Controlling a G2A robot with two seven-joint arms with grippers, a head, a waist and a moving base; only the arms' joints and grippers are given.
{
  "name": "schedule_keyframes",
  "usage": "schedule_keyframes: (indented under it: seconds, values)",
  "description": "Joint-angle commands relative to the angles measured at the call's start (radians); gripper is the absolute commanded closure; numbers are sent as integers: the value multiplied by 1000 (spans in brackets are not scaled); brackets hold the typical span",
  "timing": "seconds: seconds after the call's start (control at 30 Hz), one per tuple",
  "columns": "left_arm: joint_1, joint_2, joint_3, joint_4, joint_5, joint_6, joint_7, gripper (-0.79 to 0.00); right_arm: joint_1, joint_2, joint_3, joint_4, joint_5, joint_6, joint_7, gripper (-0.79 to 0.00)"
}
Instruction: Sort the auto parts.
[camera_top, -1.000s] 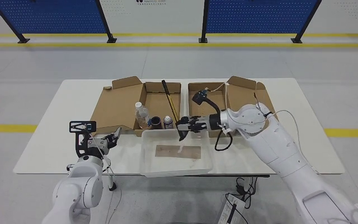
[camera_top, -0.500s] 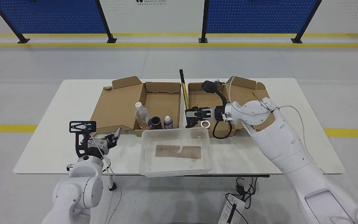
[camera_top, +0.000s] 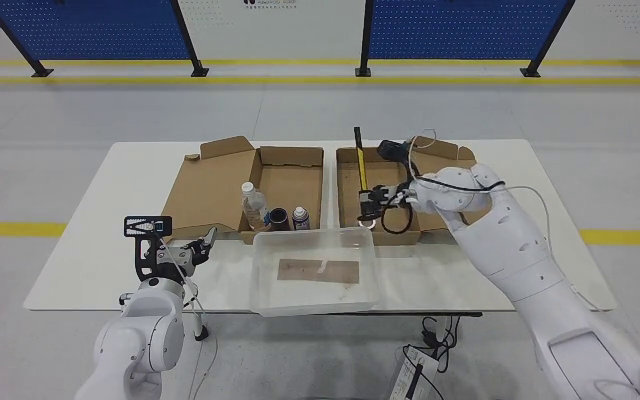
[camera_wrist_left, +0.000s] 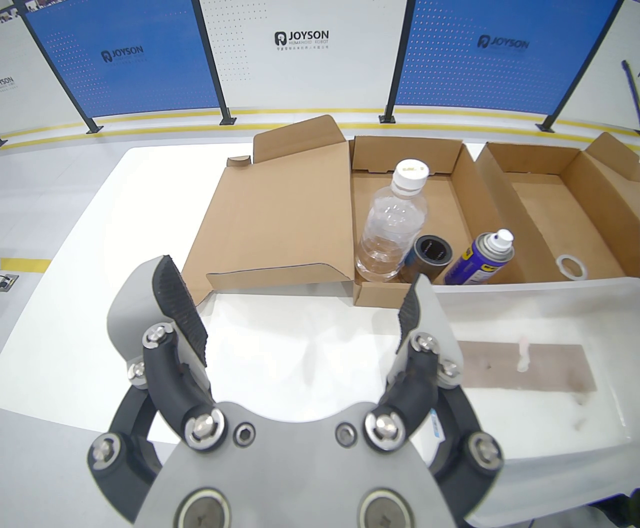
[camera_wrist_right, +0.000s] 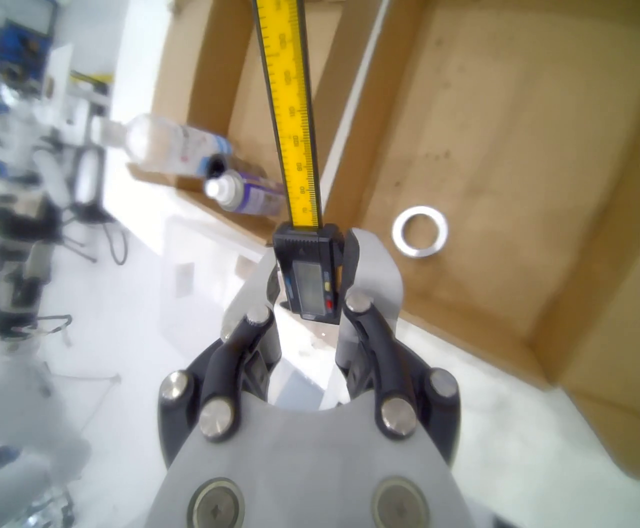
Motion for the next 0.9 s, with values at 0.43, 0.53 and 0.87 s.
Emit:
schedule_keyframes:
  seconds: [0.43, 0.53, 0.87]
  values:
    - [0, 0, 0, 0, 0, 0, 0, -785, 71, -26, -71, 116, -160, 210, 29, 0]
    - [0, 0, 0, 0, 0, 0, 0, -785, 90, -39, -91, 169, -166, 210, 20, 0]
    - [0, 0, 0, 0, 0, 0, 0, -785, 149, -93, -176, 303, -205, 239, 11, 0]
